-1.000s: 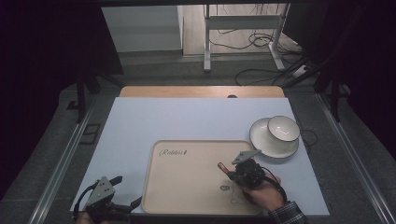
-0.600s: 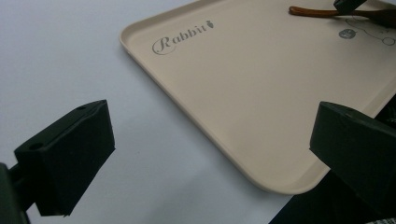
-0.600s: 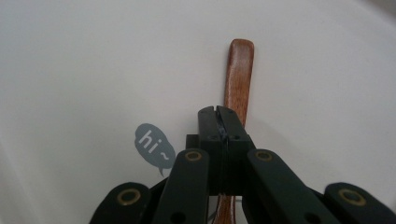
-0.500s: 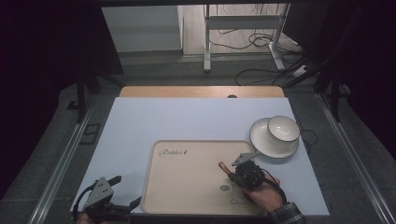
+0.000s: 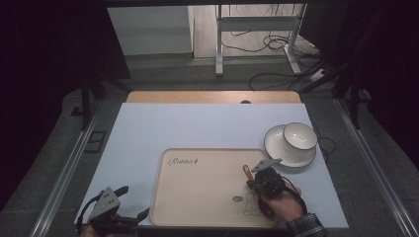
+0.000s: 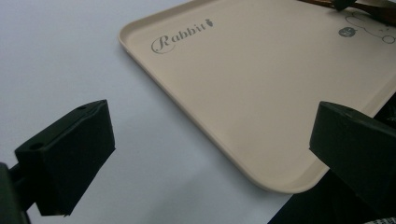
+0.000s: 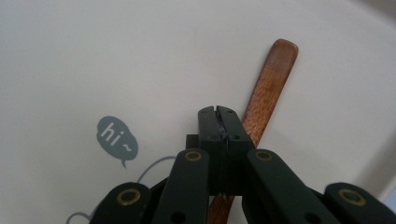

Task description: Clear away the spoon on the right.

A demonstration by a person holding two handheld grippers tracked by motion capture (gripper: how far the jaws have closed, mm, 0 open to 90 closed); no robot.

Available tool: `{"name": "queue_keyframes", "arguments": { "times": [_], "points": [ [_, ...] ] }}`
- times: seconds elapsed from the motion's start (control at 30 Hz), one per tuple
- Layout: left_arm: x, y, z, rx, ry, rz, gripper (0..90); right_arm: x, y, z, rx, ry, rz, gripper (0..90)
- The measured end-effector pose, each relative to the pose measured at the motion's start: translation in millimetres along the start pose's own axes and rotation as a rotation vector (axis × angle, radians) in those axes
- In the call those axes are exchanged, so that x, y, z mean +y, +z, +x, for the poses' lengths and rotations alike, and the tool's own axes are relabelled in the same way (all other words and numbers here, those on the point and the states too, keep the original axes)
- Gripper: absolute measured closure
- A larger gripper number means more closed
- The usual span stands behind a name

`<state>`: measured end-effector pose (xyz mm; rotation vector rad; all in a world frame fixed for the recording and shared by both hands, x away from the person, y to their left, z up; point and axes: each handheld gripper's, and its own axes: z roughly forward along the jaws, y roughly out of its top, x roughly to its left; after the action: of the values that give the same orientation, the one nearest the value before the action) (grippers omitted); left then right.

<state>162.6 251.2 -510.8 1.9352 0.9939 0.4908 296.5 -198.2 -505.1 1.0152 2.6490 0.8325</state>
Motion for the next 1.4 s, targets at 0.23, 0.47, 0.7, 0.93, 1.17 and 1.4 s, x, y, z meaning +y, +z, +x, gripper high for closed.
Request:
{"name": "queue_keyframes", "arguments": {
  "times": [0.23,0.47,0.7,0.93,1.17,1.4],
  "points": [
    [0.0,-0.1,0.1,-0.001,0.0,0.0,0.0,-2.8,-2.6,-7.3,-0.02,0.021,-0.01,89.5],
    [0.1,0.0,0.0,-0.002,0.0,0.001,0.0,-8.3,-8.4,-20.6,-0.047,0.063,-0.023,89.5],
    [0.1,0.1,0.0,-0.002,0.001,0.001,0.0,-8.8,-8.3,-21.6,-0.045,0.066,-0.03,88.6],
    [0.1,-0.1,0.0,-0.003,0.001,0.002,0.0,-8.2,-11.3,-20.1,-0.048,0.064,-0.046,83.5],
    [0.1,-0.2,0.3,-0.003,-0.001,0.002,0.0,-6.7,-18.5,-16.8,-0.051,0.065,-0.091,72.5],
    [-0.2,-0.8,0.2,0.003,-0.003,-0.003,0.0,-6.7,-24.1,-15.2,-0.058,0.059,-0.116,66.2]
  ]
}}
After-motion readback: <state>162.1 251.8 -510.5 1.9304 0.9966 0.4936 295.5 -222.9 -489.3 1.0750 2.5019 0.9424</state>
